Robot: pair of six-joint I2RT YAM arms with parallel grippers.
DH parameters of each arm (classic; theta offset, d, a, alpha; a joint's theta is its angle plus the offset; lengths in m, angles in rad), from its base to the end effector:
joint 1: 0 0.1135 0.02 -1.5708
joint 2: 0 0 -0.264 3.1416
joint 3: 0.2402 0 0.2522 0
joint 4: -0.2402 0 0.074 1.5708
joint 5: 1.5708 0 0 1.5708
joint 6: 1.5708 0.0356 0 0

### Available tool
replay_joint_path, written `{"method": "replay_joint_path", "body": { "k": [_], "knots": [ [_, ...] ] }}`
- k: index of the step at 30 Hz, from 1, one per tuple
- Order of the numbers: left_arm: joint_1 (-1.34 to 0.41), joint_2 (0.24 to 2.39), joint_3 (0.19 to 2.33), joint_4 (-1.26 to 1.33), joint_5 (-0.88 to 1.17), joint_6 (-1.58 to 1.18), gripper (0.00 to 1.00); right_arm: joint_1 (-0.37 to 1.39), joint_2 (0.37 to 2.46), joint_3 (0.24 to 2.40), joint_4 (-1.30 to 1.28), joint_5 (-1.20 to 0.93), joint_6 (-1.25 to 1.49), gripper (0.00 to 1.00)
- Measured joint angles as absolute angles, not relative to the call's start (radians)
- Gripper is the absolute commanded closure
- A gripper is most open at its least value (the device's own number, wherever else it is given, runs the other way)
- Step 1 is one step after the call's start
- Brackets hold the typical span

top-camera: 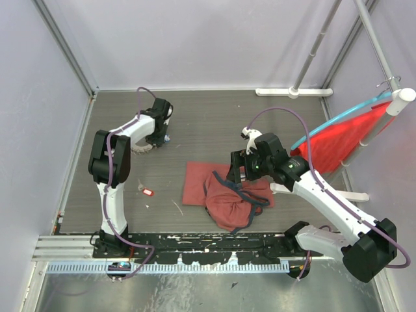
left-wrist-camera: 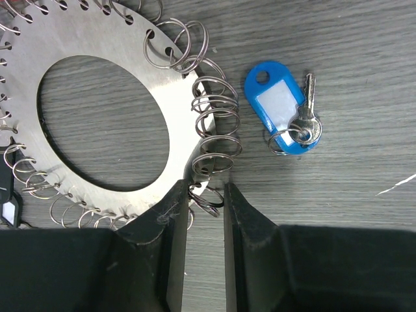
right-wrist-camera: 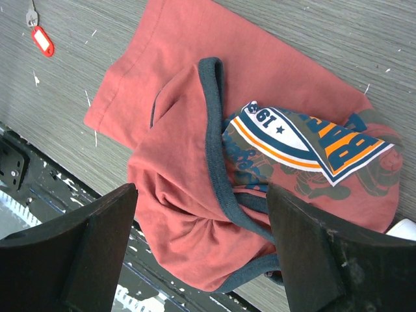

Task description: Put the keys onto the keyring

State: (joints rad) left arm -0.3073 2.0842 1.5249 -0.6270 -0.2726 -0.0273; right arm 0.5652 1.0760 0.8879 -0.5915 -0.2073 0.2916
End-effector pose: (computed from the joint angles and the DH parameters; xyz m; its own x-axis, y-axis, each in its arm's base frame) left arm 0.4125 -0.1209 0.1640 -0.8886 0.2544 -0.3818 0.1709 0.9558 0.2392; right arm 0.1852 0.1261 0.2825 -0.7548 -0.1456 -0.6396 -0.4497 0.8247 0.3430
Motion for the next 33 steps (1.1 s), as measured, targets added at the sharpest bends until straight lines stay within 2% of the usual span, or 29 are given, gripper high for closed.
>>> {"method": "replay_joint_path", "body": {
  "k": [19,33],
  "knots": [
    [-0.342,1.918,1.422,-0.640,-0.235,-0.086,0.83,0.565,1.061,0.888,-0.592,-0.192,0.300,0.14],
    [-0.407,1.771,1.385,-0.686,-0.219,-0.128,0.84,0.565,1.027,0.888,-0.590,-0.166,0.314,0.14]
  ]
}}
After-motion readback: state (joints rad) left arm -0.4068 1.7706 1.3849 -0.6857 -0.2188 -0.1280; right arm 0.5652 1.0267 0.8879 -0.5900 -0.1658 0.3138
